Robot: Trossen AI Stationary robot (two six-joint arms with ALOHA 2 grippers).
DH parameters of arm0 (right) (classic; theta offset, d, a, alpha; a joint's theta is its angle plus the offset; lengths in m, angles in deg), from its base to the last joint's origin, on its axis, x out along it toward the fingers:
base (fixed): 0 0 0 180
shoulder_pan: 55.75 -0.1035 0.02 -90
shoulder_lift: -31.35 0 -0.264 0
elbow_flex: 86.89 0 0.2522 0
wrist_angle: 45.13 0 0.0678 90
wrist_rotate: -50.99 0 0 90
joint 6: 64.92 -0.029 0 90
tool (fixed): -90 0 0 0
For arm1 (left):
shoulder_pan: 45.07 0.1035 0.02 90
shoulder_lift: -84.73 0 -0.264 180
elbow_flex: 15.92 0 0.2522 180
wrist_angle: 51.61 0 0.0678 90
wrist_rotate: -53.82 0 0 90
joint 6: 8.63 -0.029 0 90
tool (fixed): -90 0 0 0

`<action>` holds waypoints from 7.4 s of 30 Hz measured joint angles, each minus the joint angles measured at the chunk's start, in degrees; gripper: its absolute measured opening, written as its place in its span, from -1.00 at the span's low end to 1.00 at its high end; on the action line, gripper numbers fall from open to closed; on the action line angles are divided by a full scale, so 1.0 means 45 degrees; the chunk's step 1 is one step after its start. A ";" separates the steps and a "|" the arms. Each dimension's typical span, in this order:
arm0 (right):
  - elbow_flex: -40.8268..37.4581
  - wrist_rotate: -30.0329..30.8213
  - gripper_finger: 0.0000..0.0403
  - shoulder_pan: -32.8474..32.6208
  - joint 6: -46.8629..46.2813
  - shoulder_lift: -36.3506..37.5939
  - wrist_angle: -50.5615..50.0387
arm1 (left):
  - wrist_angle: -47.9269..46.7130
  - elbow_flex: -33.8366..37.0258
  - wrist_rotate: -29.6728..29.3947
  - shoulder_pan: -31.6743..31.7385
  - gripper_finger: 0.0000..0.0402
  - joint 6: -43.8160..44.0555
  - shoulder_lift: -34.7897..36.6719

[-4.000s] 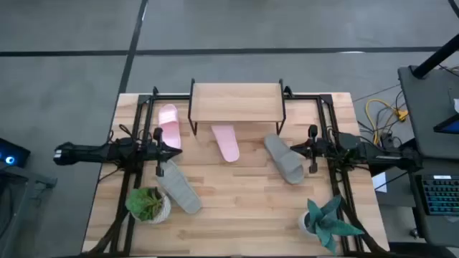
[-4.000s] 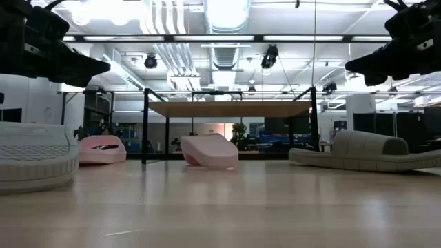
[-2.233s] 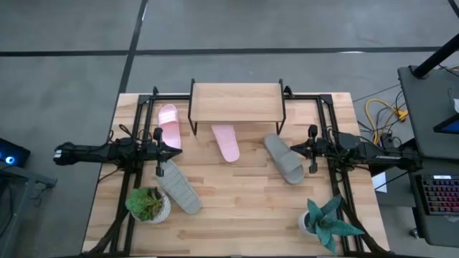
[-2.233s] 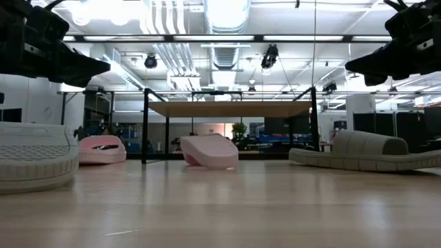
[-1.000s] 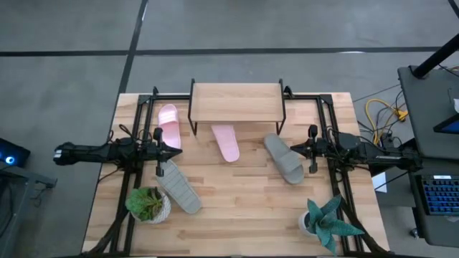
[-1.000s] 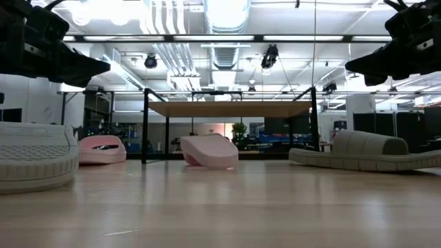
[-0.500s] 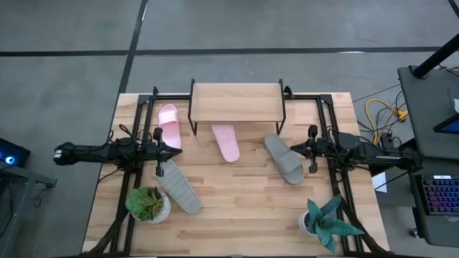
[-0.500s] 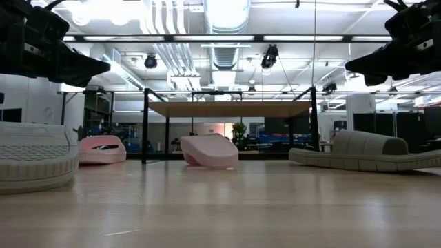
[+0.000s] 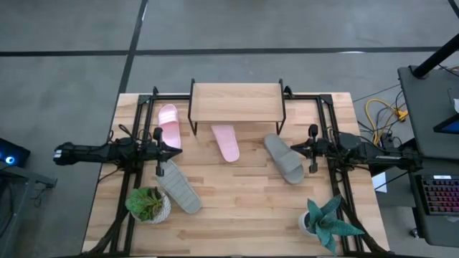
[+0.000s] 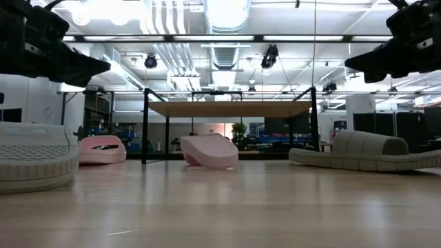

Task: Pick and place slides into the shelf
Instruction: Put the right gray slide on the shelf

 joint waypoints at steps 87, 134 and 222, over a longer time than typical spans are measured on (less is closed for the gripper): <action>0.7930 0.4226 -0.04 -0.6954 -0.3123 -1.4888 -0.8596 | 0.4699 -0.0019 -0.1005 0.0000 -0.30 -0.0277 -0.1164; 0.8285 0.9377 -0.51 -0.7872 -0.6881 -1.9579 -1.0335 | 0.4707 -0.0019 -0.1000 0.0000 -0.30 -0.0260 -0.1836; 1.4599 0.8563 -0.95 -0.7110 -0.0518 -1.4848 -0.6391 | 1.0985 -0.5786 0.2724 0.0001 0.29 -0.2086 -1.4476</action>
